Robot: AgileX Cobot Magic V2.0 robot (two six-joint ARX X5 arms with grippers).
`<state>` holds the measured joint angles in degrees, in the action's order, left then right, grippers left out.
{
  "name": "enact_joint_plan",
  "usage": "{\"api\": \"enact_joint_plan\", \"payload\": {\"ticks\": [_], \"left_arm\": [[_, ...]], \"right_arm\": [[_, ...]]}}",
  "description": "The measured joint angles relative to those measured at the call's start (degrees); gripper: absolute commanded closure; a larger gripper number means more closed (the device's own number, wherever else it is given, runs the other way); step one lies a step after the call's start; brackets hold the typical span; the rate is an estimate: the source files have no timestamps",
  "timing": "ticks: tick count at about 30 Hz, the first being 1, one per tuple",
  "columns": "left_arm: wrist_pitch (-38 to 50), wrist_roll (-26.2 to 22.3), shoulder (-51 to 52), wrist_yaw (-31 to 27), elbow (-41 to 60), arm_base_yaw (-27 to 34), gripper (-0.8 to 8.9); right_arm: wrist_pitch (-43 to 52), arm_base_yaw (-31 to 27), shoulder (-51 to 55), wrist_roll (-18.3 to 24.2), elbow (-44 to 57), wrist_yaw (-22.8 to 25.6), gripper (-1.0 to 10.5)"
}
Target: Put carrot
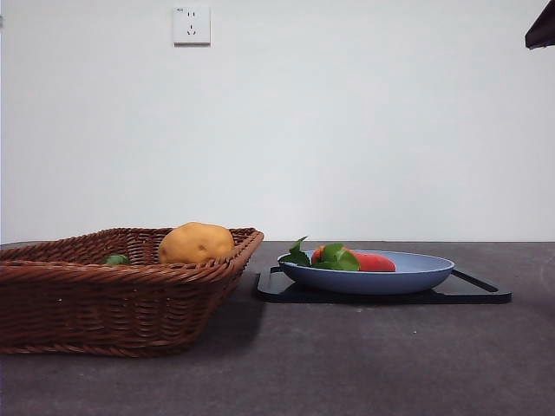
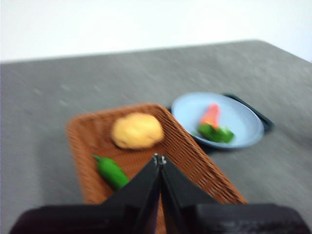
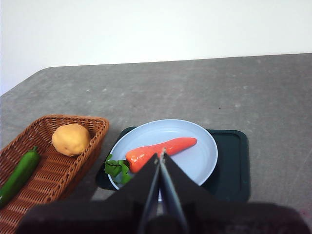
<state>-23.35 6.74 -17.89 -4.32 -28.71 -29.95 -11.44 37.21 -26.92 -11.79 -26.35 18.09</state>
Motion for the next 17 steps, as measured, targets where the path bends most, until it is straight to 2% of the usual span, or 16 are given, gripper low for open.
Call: {"api": "enact_joint_plan", "payload": {"ticks": [2,7,12,17], "left_arm": [[0.6,-1.5,2.8,0.0,0.3,3.0,8.05],[5.4,-4.2,9.7,-0.1,5.1,15.0,8.05],[5.5,-4.7,14.0,0.0,11.0,24.7,8.05],[5.6,-4.8,16.5,0.0,16.4,30.1,8.05]], "right_arm": [[0.0,0.0,0.0,0.0,0.0,0.0,9.4],[0.0,0.0,0.0,0.0,0.0,0.0,9.4],[0.0,0.0,0.0,0.0,0.0,0.0,9.4],[0.0,0.0,0.0,0.0,0.0,0.0,9.4]]}}
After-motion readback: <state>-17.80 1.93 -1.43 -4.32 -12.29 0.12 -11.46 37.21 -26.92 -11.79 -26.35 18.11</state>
